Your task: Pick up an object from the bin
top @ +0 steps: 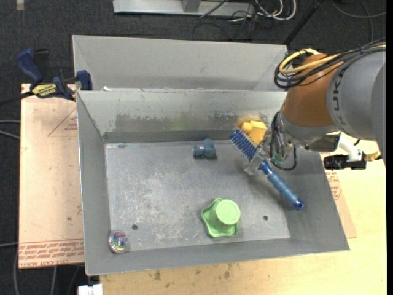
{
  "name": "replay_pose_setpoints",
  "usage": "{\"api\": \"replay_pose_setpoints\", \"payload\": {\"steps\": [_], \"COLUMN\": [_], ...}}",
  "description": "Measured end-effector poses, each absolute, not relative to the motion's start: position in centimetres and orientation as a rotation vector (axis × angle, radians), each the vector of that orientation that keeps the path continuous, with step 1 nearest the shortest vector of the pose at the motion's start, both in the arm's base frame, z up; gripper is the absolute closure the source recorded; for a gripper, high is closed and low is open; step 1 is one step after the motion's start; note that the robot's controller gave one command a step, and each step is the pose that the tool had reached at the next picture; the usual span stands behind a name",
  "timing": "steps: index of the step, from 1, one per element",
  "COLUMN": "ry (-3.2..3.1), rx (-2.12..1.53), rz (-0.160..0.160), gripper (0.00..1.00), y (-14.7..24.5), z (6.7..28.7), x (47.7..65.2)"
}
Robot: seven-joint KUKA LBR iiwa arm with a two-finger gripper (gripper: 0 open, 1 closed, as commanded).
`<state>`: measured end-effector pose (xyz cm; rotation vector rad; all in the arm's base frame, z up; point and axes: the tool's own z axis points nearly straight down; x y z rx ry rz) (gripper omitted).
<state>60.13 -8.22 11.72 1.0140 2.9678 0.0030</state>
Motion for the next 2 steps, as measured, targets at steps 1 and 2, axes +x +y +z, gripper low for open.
{"api": "replay_pose_setpoints", "payload": {"steps": [1, 2], "ry": [2.970, 2.974], "rx": [1.010, 1.007], "rz": [0.003, 0.002], "gripper": [1.00, 1.00], "y": [-8.2, -8.1], "z": [15.4, 16.5], "x": [60.2, 60.2]}}
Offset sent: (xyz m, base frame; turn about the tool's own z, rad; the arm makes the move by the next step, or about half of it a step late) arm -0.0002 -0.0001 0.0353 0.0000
